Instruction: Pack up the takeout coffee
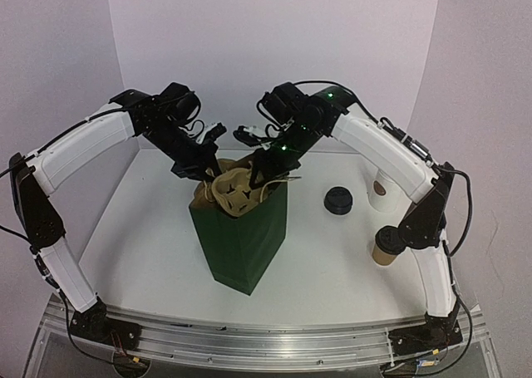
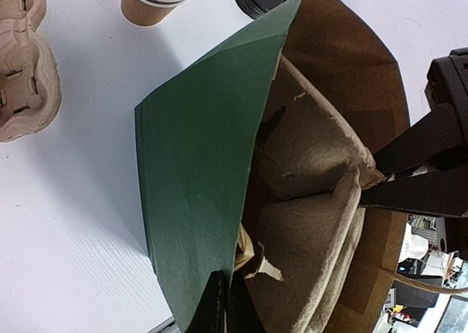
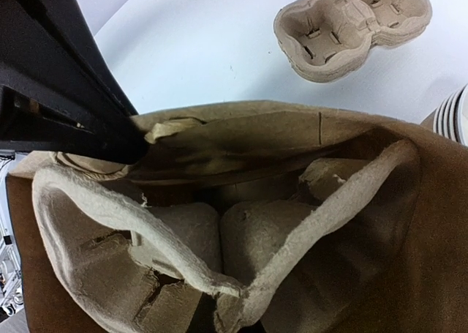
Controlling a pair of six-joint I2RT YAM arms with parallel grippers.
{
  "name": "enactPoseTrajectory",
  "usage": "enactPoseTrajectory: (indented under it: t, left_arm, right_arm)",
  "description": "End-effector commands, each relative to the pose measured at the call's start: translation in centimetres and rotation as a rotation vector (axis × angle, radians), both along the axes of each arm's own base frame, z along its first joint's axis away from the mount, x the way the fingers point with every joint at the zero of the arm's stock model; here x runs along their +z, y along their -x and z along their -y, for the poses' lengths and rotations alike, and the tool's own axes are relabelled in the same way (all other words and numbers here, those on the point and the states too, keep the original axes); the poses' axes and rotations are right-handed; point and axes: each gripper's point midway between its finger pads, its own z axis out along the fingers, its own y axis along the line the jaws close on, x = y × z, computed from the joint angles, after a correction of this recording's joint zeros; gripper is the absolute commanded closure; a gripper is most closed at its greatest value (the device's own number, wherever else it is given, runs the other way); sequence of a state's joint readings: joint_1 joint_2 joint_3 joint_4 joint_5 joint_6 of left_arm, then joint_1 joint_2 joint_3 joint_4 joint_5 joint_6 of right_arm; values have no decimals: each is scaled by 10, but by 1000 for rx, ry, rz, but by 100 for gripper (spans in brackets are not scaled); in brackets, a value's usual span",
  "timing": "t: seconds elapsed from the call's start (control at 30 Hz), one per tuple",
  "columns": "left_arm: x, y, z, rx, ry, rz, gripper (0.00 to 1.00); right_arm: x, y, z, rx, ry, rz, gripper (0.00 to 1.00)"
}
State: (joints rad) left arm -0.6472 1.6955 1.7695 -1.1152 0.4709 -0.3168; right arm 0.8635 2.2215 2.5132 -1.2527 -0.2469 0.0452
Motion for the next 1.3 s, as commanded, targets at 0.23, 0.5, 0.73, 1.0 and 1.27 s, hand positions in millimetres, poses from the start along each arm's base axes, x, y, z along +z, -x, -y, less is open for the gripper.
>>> enactPoseTrajectory:
  t: [0.23,0.5,0.73,1.0,1.27]
  left_arm:
    - [26,6,10,-10,82,-4,100]
    - [16,9,17,-23,106,-54,100]
    - [11,3,19,-10,92,-59,100]
    - [6,-4,15,-8,37,-39,100]
    - [7,-6,17,-9,40,-35,100]
  right_arm:
    - [-33,4,17,1,123,-22,100]
    - [-44,-2,16,-15,208,63,100]
    - [-36,-12,18,-4,239,182,100]
    - [-22,-7,16,72,213,251,100]
    - [-10,-5,5,116,181,319,100]
